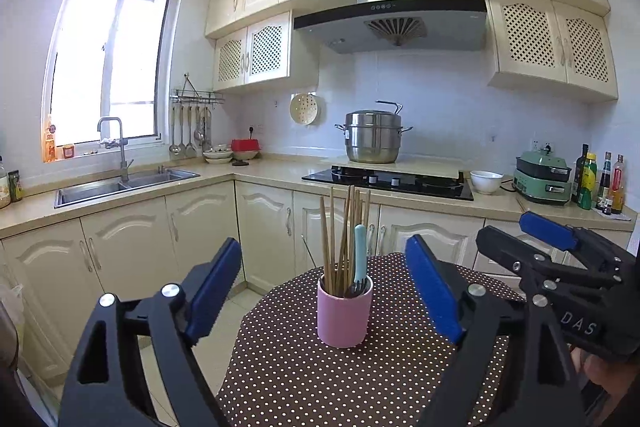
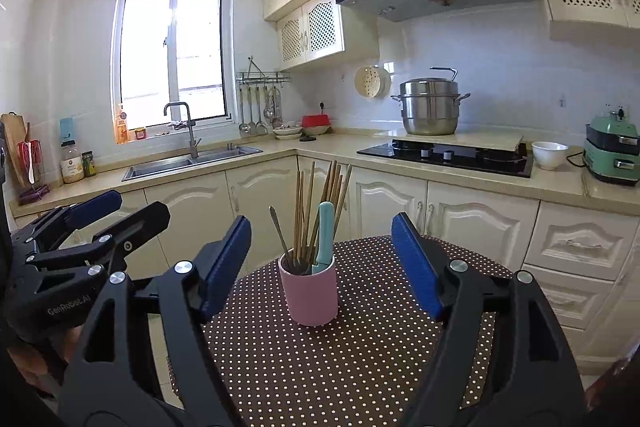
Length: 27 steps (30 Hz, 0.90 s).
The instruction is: Organize utensils
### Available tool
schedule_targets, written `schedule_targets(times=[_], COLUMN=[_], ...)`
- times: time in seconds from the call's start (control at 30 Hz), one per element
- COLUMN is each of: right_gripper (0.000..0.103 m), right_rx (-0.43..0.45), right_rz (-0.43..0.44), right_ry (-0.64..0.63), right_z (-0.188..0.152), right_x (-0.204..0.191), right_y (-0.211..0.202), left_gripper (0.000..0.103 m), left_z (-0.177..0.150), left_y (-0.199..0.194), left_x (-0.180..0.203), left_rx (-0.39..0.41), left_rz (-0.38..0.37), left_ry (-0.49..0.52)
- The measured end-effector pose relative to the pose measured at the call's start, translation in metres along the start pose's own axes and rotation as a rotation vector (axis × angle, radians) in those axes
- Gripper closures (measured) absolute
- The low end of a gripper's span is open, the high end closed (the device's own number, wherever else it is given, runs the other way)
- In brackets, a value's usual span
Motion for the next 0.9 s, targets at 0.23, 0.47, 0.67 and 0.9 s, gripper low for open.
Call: schedule_targets(times=[0.23, 0.47, 0.67, 0.9], right_gripper=[0.023, 0.019, 0.018, 0.017], right_rx=[0.068, 0.111, 0.132, 0.134], right_rz=[-0.029, -0.053, -0.064, -0.062], right_ry=[-0.057, -0.104, -0.123, -0.123], right_z=[0.013, 0.025, 0.032, 0.033], right_x=[-0.027, -0.043, -0.049, -0.049], right_y=[-0.049, -0.077, -0.089, -0.092], left_gripper=[0.020, 0.019, 0.019, 0.019], left_z=[0.014, 0.028, 0.035, 0.036], left_y=[-0.047, -0.082, -0.096, -0.097], left_x=[-0.004, -0.010, -0.013, -0.014], left_rx=[0.064, 0.123, 0.152, 0.156], left_rz=[0.026, 0.050, 0.069, 0.074], left_ry=[0.000, -0.009, -0.014, -0.017])
Point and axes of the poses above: each gripper's, at about its wrist camera, not at the fingertips, and y roughly the way its jaws point, x to its right, z to its top, the point moved 10 cm from there along y, roughly the way its jaws point, and after that the axes turned 10 degrees about z, right-handed, at the moved point
